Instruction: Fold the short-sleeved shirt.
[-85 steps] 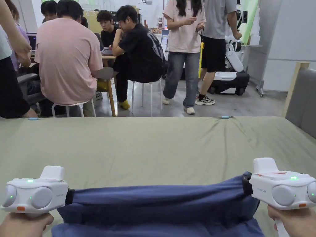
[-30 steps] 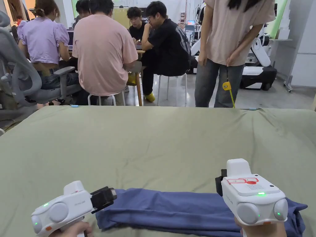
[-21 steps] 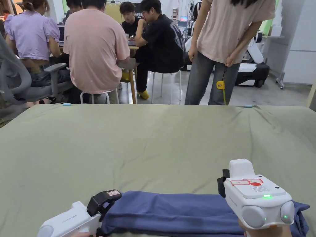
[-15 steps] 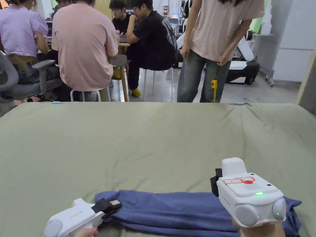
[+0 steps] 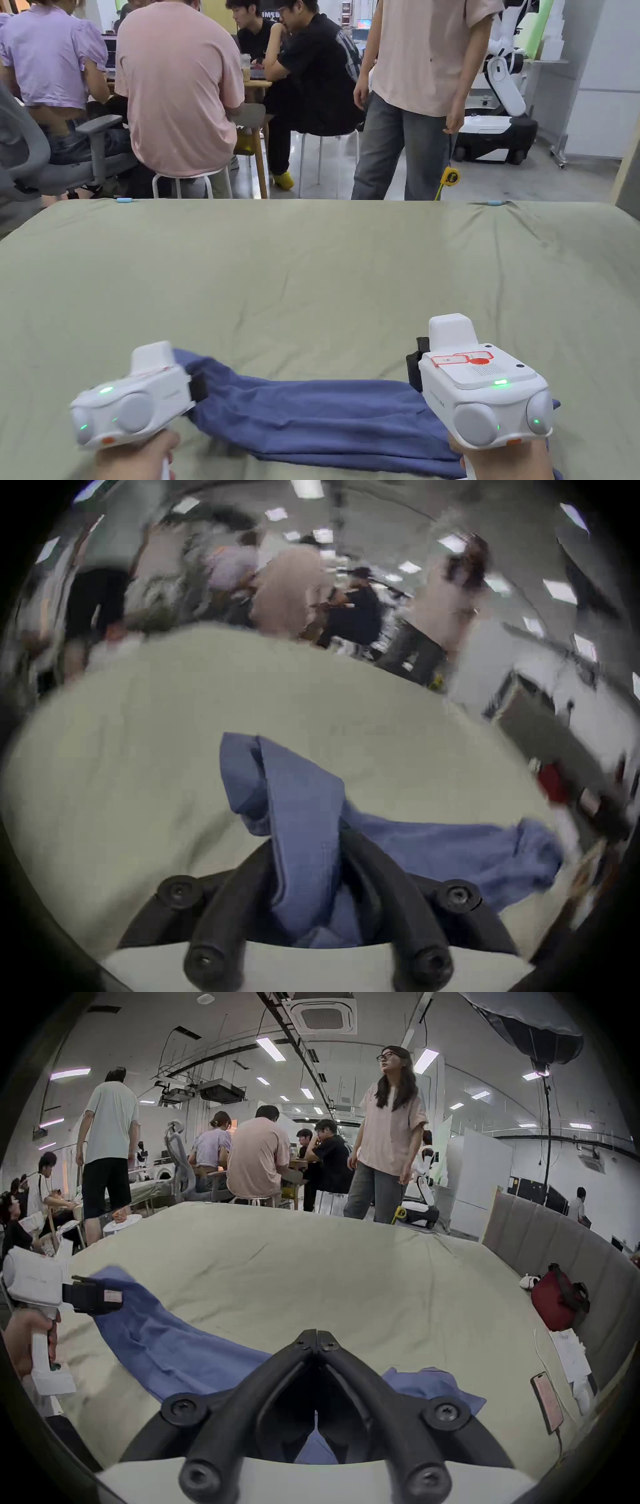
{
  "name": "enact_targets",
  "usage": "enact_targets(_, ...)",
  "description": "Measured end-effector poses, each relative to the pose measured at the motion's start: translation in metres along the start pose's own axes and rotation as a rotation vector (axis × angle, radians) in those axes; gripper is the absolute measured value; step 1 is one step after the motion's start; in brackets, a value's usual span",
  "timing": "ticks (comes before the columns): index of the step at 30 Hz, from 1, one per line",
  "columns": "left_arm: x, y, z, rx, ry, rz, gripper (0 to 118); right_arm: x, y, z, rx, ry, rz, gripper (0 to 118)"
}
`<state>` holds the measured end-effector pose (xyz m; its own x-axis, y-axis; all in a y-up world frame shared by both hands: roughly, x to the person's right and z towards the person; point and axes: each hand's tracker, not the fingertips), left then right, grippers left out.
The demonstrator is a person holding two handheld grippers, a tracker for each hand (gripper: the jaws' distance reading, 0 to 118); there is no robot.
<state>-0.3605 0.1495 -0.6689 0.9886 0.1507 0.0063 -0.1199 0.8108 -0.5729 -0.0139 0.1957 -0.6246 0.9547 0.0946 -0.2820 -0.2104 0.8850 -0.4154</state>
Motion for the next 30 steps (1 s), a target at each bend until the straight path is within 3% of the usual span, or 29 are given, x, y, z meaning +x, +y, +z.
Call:
enact_targets(6, 0.148, -0.009, -0.005, 0.019, 0.012, -0.544, 7, 0.019, -0.010, 0.012, 0.007, 0.003, -0.023, 0)
enact_targets(10, 0.206, -0.047, -0.036, -0.066, 0.031, -0.664, 6, 0.039, -0.022, 0.019, -0.003, -0.018, -0.040, 0)
enact_targets(13, 0.224, -0.069, -0.055, -0.152, 0.038, -0.680, 6, 0.052, -0.031, 0.024, -0.012, -0.030, -0.038, 0)
enact_targets(14, 0.223, -0.071, -0.058, -0.156, 0.023, -0.659, 13, 0.055, -0.034, 0.024, -0.016, -0.034, -0.034, 0)
enact_targets(15, 0.218, -0.071, -0.059, -0.157, -0.002, -0.617, 29, 0.057, -0.036, 0.027, -0.018, -0.037, -0.029, 0)
enact_targets(16, 0.214, -0.068, -0.058, -0.170, -0.030, -0.583, 55, 0.059, -0.038, 0.028, -0.021, -0.039, -0.019, 0)
enact_targets(17, 0.210, -0.063, -0.054, -0.174, -0.058, -0.533, 91, 0.059, -0.040, 0.030, -0.018, -0.039, -0.011, 0)
enact_targets(18, 0.204, -0.053, -0.047, -0.152, -0.114, -0.462, 108, 0.059, -0.042, 0.031, -0.015, -0.038, -0.004, 0)
enact_targets(19, 0.197, -0.043, -0.039, -0.129, -0.161, -0.394, 109, 0.061, -0.043, 0.031, -0.015, -0.035, -0.003, 0)
enact_targets(20, 0.190, -0.032, -0.028, -0.091, -0.195, -0.336, 104, 0.061, -0.043, 0.031, -0.017, -0.031, -0.007, 0)
enact_targets(22, 0.173, -0.010, -0.009, -0.042, -0.236, -0.226, 104, 0.059, -0.043, 0.030, -0.019, -0.023, -0.018, 0)
enact_targets(25, 0.149, 0.004, -0.007, -0.067, -0.150, -0.176, 98, 0.059, -0.045, 0.026, -0.020, -0.015, -0.029, 0)
enact_targets(26, 0.146, 0.005, -0.010, -0.082, -0.145, -0.166, 81, 0.057, -0.046, 0.025, -0.020, -0.014, -0.031, 0)
enact_targets(28, 0.136, 0.001, -0.023, -0.145, -0.141, -0.107, 20, 0.059, -0.047, 0.023, -0.028, -0.009, -0.043, 0)
enact_targets(30, 0.136, -0.009, -0.039, -0.196, -0.158, -0.032, 3, 0.058, -0.050, 0.023, -0.032, -0.006, -0.049, 0)
